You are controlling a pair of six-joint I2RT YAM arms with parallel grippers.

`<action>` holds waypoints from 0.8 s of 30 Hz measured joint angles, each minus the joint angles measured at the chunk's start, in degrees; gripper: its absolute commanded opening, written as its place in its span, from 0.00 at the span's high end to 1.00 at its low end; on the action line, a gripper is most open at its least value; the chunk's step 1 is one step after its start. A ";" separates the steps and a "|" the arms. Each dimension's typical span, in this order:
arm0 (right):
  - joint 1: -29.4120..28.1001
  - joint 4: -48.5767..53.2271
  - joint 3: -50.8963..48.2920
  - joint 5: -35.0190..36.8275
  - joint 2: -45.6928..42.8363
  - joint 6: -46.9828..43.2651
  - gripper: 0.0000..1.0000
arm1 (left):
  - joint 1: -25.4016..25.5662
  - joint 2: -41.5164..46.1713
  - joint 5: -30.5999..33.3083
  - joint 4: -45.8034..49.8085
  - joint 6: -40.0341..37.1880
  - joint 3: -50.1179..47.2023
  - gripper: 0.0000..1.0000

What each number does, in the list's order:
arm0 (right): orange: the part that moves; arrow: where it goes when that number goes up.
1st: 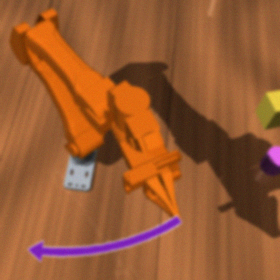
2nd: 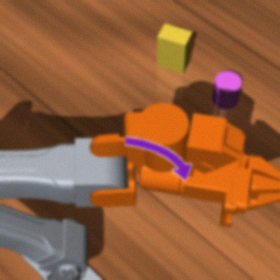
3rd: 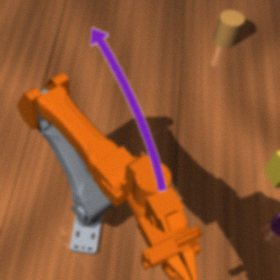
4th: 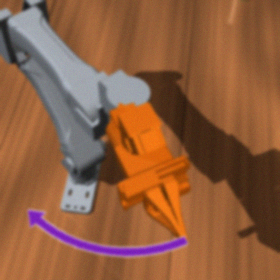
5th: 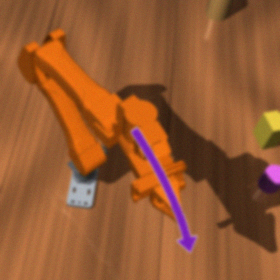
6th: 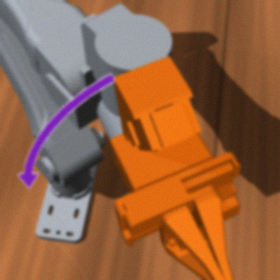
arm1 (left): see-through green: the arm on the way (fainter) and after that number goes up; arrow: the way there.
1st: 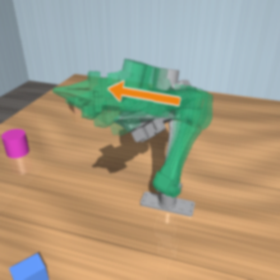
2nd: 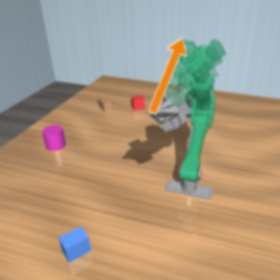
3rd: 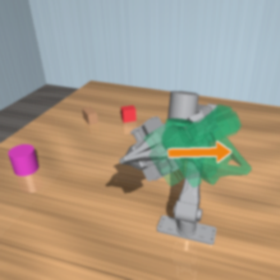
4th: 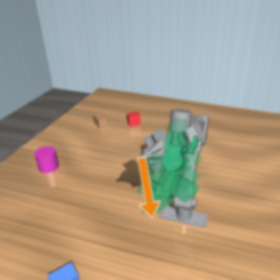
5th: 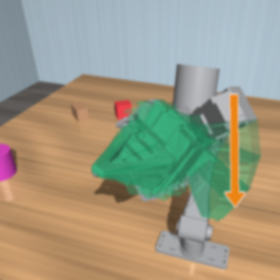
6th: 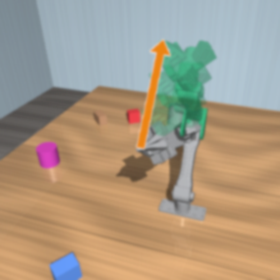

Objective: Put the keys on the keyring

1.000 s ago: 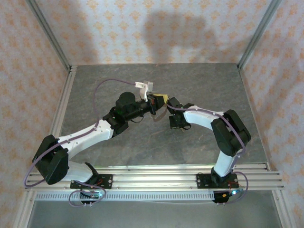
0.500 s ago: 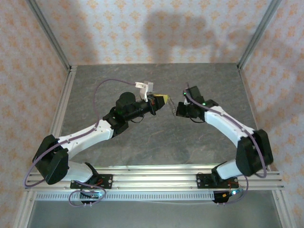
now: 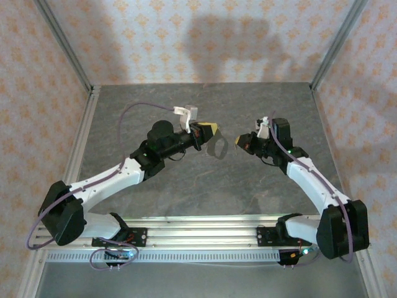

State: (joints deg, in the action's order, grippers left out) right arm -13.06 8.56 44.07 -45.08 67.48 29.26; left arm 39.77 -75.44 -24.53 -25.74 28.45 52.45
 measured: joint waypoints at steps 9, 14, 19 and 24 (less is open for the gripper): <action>0.00 -3.91 -6.91 -1.51 3.21 2.62 1.00 | 0.00 0.72 0.74 1.16 -0.07 -0.59 1.00; -0.02 -9.29 -14.29 -2.36 7.39 6.19 1.00 | 0.00 0.72 1.03 1.14 -0.02 -1.14 1.00; -0.09 -12.00 -17.86 -1.64 9.18 7.82 1.00 | 0.00 0.72 1.03 1.16 -0.02 -1.36 1.00; -0.17 -8.11 -17.57 4.85 9.07 6.71 1.00 | 0.00 0.72 1.03 1.14 -0.02 -1.51 1.00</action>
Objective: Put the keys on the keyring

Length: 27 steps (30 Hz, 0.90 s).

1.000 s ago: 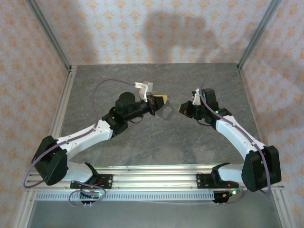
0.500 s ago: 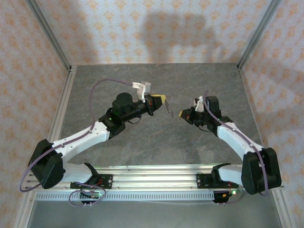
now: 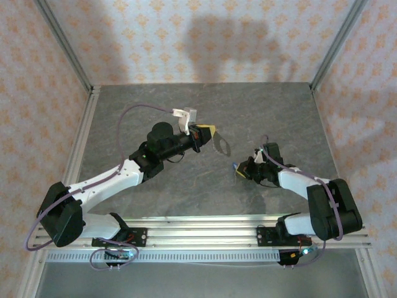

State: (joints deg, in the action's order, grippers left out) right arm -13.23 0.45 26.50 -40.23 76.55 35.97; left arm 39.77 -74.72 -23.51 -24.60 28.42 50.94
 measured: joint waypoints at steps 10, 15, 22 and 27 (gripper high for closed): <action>0.07 13.33 2.80 14.84 -4.63 -1.07 0.65 | 0.00 0.00 0.00 -0.02 0.00 0.00 1.00; 0.07 19.04 3.93 18.73 -10.64 -1.11 0.64 | 0.00 -0.15 -0.02 -0.11 0.00 0.00 1.00; 0.07 22.67 4.57 20.15 -12.33 0.02 0.63 | 0.00 -0.55 0.00 -0.26 0.00 0.00 1.00; 0.04 22.21 2.95 19.65 -12.31 4.37 0.63 | 0.00 -0.57 -0.02 0.17 -0.42 0.00 1.00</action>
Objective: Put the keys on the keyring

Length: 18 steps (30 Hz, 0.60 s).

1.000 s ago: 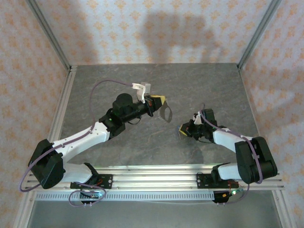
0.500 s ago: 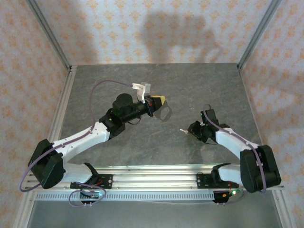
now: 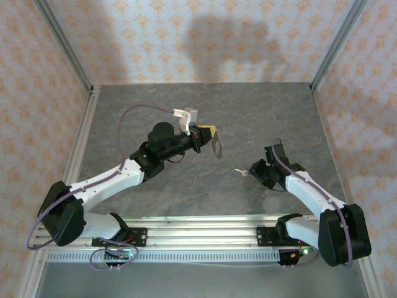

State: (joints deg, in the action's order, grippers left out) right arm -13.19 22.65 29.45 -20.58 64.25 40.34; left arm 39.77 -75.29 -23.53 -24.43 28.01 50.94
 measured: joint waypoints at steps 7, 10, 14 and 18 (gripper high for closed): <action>-0.04 -2.12 -1.29 -0.66 1.51 6.43 0.63 | 0.00 -1.38 -0.37 2.05 -0.07 1.44 1.00; -0.17 -3.02 -1.31 -0.85 2.12 7.87 0.64 | 0.00 -1.60 -1.03 2.45 -0.09 1.66 1.00; -0.55 -4.31 -1.31 -0.85 2.86 8.87 0.64 | 0.02 -2.14 -1.66 2.62 -0.07 1.92 1.00; -1.11 -5.55 -1.31 -0.85 4.90 9.44 0.66 | 0.00 -3.08 -2.14 2.60 -0.04 2.29 1.00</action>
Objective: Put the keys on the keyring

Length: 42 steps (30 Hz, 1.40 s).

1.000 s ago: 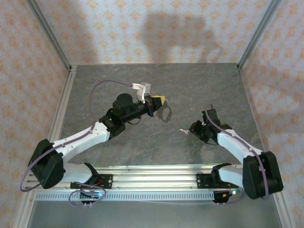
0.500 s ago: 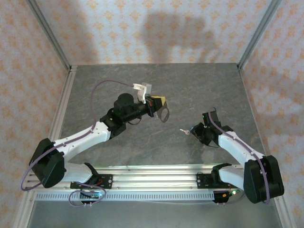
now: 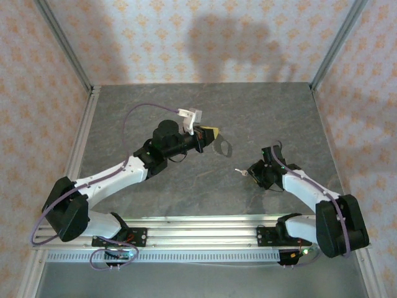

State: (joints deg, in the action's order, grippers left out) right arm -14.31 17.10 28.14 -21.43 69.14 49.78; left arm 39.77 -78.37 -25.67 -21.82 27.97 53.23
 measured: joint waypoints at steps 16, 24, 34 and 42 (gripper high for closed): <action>-1.05 1.95 2.62 0.68 4.92 0.63 0.72 | 0.02 -0.55 -0.87 -0.02 0.00 0.04 1.00; -2.08 3.10 3.69 1.60 5.35 0.59 0.72 | 0.00 -0.55 -0.87 -0.02 0.02 0.04 1.00; -4.33 1.27 5.53 0.81 6.62 0.55 0.73 | 0.00 -0.55 -0.90 -0.02 0.04 0.04 1.00; -4.42 1.25 6.38 0.85 6.75 0.13 0.73 | 0.00 -0.55 -0.87 -0.02 0.07 0.04 1.00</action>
State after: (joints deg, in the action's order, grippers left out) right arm -18.72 18.35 34.52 -20.58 75.90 49.91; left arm 39.77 -78.91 -26.55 -21.85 28.03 53.28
